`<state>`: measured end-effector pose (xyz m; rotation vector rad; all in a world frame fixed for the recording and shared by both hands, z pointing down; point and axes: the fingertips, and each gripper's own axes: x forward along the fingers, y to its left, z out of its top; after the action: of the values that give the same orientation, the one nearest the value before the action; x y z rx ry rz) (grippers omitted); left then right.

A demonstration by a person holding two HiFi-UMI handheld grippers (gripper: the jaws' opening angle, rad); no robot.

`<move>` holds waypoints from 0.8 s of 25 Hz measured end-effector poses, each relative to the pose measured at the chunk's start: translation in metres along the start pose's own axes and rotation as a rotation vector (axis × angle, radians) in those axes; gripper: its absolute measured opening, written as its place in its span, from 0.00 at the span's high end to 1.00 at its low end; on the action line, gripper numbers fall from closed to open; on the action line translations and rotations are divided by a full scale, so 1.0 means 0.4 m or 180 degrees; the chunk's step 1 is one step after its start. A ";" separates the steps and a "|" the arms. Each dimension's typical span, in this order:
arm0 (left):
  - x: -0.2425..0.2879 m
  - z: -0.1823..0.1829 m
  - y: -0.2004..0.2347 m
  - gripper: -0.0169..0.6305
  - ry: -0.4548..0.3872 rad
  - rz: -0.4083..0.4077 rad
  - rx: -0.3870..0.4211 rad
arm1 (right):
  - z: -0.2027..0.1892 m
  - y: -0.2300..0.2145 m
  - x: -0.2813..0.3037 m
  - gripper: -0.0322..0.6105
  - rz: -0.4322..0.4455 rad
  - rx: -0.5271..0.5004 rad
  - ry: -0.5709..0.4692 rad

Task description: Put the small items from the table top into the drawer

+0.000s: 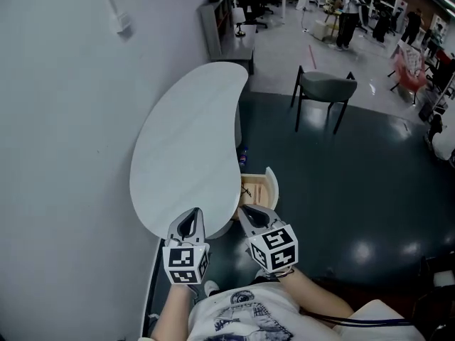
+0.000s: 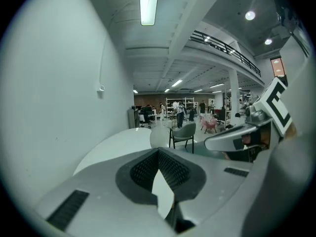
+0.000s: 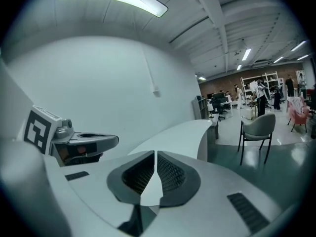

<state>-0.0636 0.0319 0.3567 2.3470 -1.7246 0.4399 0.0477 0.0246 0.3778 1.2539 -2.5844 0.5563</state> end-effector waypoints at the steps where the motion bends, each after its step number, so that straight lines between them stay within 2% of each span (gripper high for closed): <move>1: -0.019 -0.003 0.019 0.94 -0.0013 0.0001 0.0000 | 0.005 0.028 0.003 0.90 0.0006 -0.0020 -0.0028; 6: -0.121 0.003 0.130 0.94 -0.0105 0.0008 -0.0031 | 0.038 0.168 0.039 0.91 -0.0004 -0.0100 -0.0108; 11: -0.245 -0.005 0.243 0.94 -0.0176 0.0031 0.0070 | 0.070 0.340 0.064 0.92 -0.0019 -0.0213 -0.0224; 20: -0.391 -0.042 0.391 0.94 -0.0274 -0.0052 -0.0041 | 0.024 0.571 0.108 0.92 -0.0060 -0.0209 -0.0220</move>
<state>-0.2581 0.1302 0.3150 2.4021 -1.7383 0.3286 -0.1593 0.1193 0.3292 1.2966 -2.6210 0.4281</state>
